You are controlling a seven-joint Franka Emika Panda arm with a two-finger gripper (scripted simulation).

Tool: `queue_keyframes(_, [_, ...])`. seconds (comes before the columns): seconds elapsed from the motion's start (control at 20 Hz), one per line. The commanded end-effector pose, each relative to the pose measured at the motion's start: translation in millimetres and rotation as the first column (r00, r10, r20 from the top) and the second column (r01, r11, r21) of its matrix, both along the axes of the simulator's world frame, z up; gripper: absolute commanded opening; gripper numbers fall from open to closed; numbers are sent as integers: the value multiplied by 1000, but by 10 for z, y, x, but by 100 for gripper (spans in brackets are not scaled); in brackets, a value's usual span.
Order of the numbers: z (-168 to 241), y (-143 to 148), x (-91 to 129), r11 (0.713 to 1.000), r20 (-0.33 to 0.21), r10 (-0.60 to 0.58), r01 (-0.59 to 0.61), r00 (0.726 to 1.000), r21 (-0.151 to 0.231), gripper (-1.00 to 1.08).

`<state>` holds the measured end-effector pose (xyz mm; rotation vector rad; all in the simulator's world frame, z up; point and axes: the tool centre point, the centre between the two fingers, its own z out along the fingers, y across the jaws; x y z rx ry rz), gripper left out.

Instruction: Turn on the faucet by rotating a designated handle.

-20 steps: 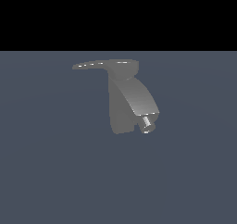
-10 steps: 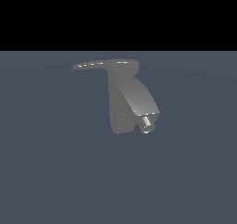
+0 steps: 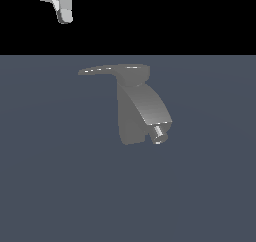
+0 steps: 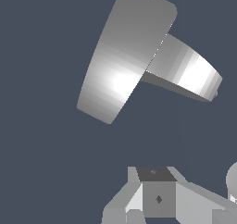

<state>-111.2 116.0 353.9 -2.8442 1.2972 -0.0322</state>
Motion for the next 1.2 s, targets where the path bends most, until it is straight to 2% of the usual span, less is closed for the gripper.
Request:
queue_keyframes(0.0, [-91, 46, 120, 999, -2, -50, 50, 999, 2, -100])
queue_keyframes(0.55, [-476, 150, 648, 967, -11, -256, 256, 967, 4, -100])
queue_keyframes(1.15, [-877, 122, 1201, 889, -20, -457, 457, 889, -2, -100])
